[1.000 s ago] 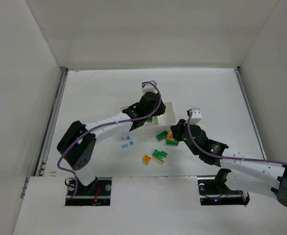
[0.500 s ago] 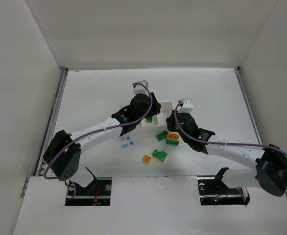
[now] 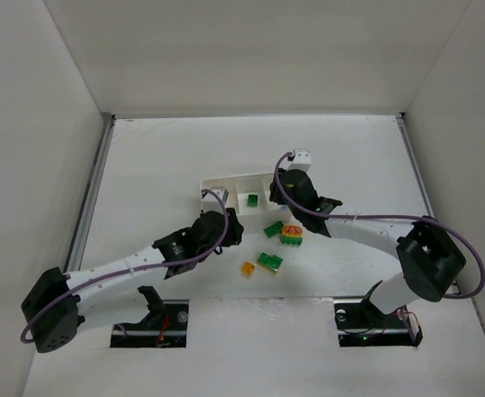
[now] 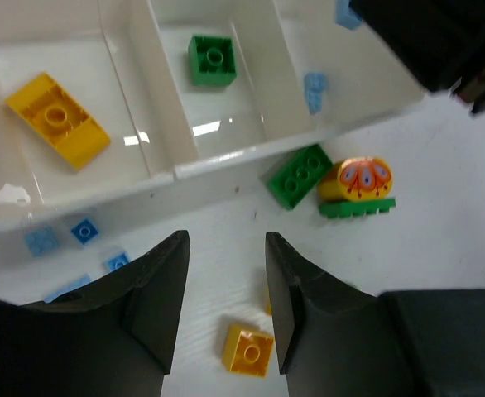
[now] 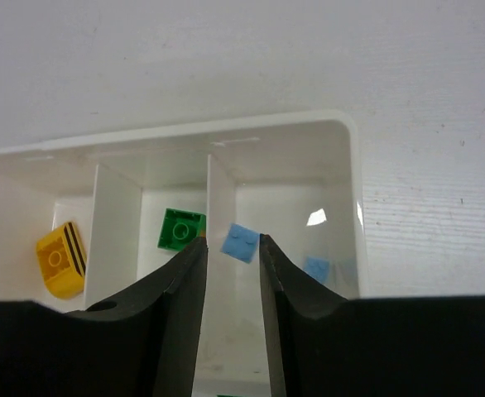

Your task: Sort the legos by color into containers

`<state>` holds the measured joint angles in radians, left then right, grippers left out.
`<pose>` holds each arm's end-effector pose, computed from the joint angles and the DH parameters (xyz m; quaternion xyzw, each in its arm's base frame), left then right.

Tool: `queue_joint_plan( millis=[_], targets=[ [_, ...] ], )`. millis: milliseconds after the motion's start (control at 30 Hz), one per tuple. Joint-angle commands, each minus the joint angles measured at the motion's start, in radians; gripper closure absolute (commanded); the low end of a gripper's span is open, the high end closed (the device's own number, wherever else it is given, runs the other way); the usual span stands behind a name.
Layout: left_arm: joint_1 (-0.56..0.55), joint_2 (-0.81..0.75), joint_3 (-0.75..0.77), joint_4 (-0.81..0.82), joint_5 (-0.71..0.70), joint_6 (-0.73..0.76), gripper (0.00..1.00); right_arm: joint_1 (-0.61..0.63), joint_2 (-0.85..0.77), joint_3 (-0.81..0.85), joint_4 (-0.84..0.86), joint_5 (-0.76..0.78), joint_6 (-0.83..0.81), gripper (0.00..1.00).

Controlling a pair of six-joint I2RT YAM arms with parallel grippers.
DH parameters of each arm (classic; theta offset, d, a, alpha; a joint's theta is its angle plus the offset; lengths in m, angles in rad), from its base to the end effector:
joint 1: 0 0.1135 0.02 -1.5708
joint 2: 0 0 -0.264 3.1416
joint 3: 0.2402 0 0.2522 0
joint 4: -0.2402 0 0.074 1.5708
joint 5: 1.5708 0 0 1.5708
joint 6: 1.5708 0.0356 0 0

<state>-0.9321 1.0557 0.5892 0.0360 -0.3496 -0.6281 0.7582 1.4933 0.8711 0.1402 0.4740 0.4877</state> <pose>0.1489 -0.1801 0.2418 0.0327 0.8336 -0.2698 0.4808 0.2488 0.2132 0.2337 0.0084 0.8403 0.1306 0.5260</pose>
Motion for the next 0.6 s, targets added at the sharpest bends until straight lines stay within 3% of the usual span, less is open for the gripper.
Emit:
queue_joint_plan(
  millis=[0,67,133,333,567],
  targets=[
    [-0.053,-0.075,-0.045,-0.048,-0.028,-0.001,0.61,-0.01,0.015,0.068,0.036,0.006,-0.021,0.56],
    [-0.093,-0.095,-0.061,-0.071,-0.023,-0.001,0.6,-0.006,0.012,0.071,0.039,0.014,-0.024,0.47],
    [-0.145,-0.099,-0.081,-0.076,-0.023,0.005,0.58,-0.006,0.002,0.068,0.038,0.023,-0.026,0.44],
    [-0.271,-0.04,-0.086,-0.07,-0.032,0.024,0.54,0.055,-0.089,-0.009,0.012,0.017,-0.054,0.44],
    [-0.328,0.018,-0.088,-0.073,-0.035,0.025,0.54,0.175,-0.303,-0.188,-0.065,0.006,-0.02,0.45]
  ],
)
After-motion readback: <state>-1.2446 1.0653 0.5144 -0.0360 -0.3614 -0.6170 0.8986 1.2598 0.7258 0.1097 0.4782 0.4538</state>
